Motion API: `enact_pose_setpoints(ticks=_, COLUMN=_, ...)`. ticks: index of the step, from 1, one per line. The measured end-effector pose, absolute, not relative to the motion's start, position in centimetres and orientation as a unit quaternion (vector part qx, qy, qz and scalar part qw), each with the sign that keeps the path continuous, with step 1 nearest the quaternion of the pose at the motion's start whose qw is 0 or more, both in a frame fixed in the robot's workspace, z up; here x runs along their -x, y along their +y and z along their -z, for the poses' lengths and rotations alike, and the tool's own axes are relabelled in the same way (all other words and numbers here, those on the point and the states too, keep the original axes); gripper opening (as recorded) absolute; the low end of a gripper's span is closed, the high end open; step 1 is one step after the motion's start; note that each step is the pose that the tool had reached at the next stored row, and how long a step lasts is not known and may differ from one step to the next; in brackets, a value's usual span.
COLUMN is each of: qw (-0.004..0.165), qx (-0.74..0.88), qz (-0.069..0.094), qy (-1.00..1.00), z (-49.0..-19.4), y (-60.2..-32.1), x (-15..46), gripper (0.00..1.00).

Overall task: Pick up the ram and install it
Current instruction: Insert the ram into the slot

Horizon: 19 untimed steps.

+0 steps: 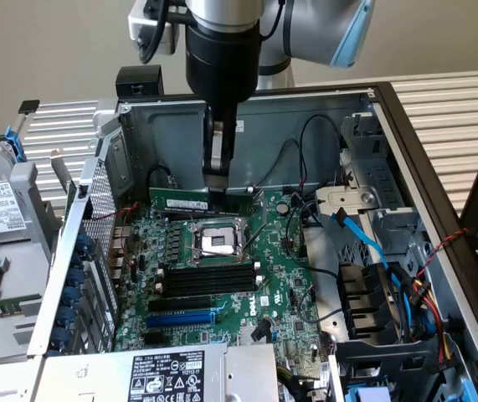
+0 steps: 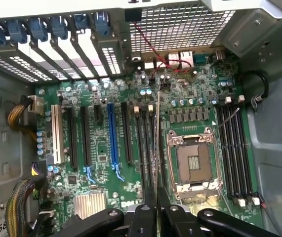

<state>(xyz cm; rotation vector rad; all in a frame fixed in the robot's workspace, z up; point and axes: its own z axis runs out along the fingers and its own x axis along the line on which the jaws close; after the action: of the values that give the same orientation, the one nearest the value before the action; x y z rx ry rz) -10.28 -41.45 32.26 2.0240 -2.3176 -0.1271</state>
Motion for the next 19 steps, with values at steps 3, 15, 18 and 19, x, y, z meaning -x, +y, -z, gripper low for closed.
enact_pose_setpoints(ticks=3, qw=0.033, qx=-0.672, qz=0.039, qy=-0.739, z=-31.8, y=-41.4, x=10.2, gripper=0.14)
enact_pose_setpoints(ticks=15, qw=0.035, qx=-0.706, qz=0.037, qy=-0.706, z=-29.8, y=-41.4, x=9.7, gripper=0.14)
enact_pose_setpoints(ticks=18, qw=0.035, qx=-0.706, qz=0.037, qy=-0.707, z=-29.2, y=-41.4, x=9.7, gripper=0.14)
enact_pose_setpoints(ticks=19, qw=0.035, qx=-0.705, qz=0.037, qy=-0.708, z=-29.1, y=-41.4, x=9.7, gripper=0.14)
